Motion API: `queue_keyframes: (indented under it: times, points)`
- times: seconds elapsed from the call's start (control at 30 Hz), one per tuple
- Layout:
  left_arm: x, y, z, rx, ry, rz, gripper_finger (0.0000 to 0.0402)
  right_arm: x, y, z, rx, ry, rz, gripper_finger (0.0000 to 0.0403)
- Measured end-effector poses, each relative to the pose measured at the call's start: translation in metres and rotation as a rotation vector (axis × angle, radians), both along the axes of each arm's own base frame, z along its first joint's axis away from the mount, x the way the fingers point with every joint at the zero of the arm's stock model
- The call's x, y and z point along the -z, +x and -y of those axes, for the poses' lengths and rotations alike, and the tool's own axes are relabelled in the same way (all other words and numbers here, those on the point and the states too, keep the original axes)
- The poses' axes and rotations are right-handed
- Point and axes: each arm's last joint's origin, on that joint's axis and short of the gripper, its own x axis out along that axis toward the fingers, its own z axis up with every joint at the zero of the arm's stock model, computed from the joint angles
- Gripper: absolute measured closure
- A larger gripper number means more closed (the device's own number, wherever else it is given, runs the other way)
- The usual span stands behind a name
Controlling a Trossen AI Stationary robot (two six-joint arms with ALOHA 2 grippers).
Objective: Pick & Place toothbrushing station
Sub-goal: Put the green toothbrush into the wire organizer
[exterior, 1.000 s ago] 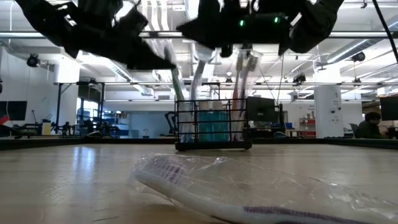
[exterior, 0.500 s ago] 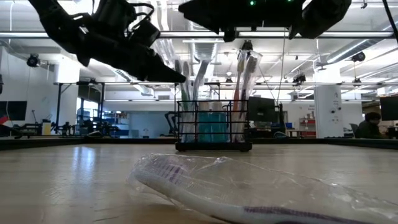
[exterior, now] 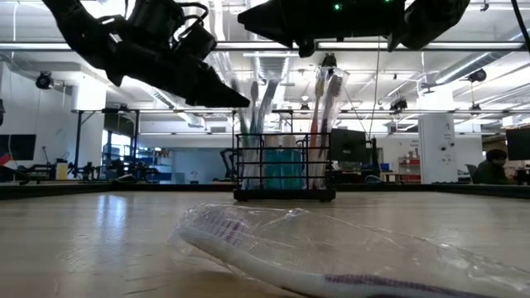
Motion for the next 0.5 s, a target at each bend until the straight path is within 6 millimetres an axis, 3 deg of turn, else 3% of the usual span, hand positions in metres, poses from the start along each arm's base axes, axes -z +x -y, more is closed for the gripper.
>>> queue_keyframes:
  times: [0.3,0.5]
  points:
    - [-0.006,-0.004,0.001,0.016,0.003,0.008,0.0185,0.001,0.000,0.000,0.000,-0.002,-0.009,0.0269]
    - [-0.012,-0.002,0.001,0.026,0.025,0.027,0.0158,0.002,0.000,0.000,0.001,-0.007,-0.020,0.0277]
